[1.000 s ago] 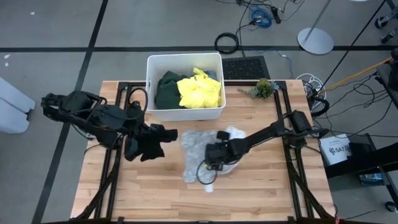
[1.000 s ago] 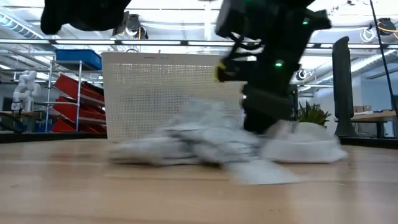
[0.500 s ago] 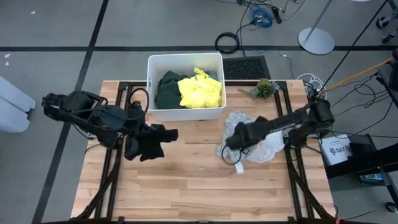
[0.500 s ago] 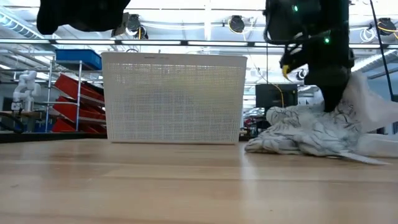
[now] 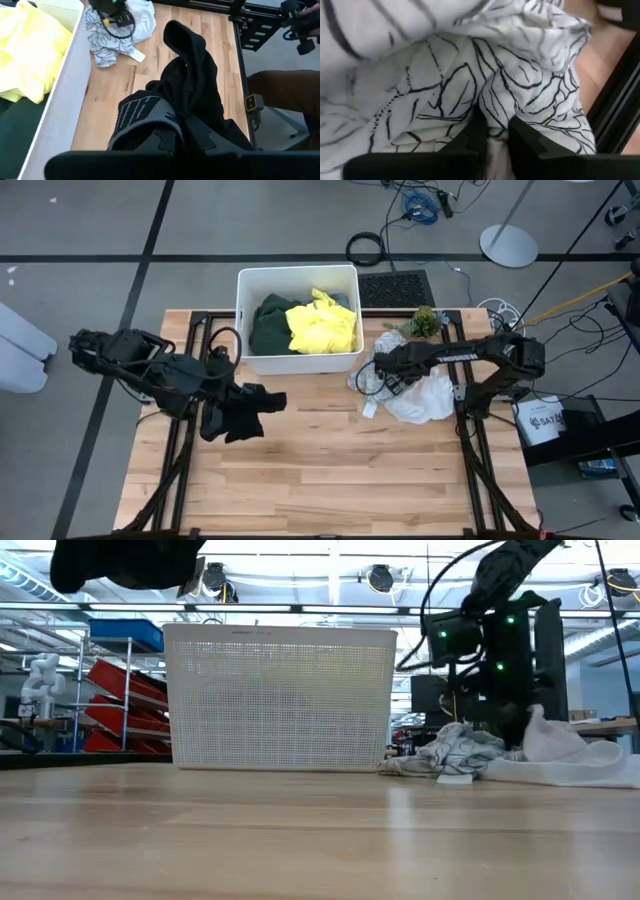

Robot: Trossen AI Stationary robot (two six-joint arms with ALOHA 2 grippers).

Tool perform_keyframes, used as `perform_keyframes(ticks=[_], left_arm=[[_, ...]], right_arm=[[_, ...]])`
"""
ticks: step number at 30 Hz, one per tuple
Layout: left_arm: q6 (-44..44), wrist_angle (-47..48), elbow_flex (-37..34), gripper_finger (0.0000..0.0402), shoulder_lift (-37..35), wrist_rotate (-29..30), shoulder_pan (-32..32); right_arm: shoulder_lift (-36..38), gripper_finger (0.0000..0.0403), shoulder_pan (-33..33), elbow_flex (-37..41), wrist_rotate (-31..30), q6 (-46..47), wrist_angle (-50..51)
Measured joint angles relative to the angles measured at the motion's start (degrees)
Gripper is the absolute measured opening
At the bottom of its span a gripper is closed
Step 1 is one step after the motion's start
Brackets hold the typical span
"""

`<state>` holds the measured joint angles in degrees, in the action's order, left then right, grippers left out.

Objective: Fold laundry
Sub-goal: Fold the black underwear

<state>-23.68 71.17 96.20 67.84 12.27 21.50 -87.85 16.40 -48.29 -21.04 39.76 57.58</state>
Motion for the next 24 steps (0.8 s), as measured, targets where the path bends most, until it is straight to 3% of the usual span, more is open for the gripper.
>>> perform_keyframes(ticks=[6, 15, 20, 24], left_arm=[[0.0, 0.0, 0.0, 0.0013, 0.5, 0.0, 0.1], [0.1, 0.0, 0.0, 0.0015, 0.9, 0.0, 0.1], [0.1, 0.0, 0.0, 0.0018, 1.7, 0.0, 0.5], [0.6, 0.0, 0.0, 0.0017, 3.9, 0.0, 2.3]], right_arm=[[0.0, 0.0113, 2.1, -6.2, 0.3, -4.2, 4.6], [0.0, 0.0233, -0.3, -19.1, 1.1, -7.2, 18.2], [0.5, 0.0264, -6.1, -21.6, 10.1, -5.7, 20.0], [0.5, 0.0265, -15.2, -21.3, 11.5, -3.1, 20.2]])
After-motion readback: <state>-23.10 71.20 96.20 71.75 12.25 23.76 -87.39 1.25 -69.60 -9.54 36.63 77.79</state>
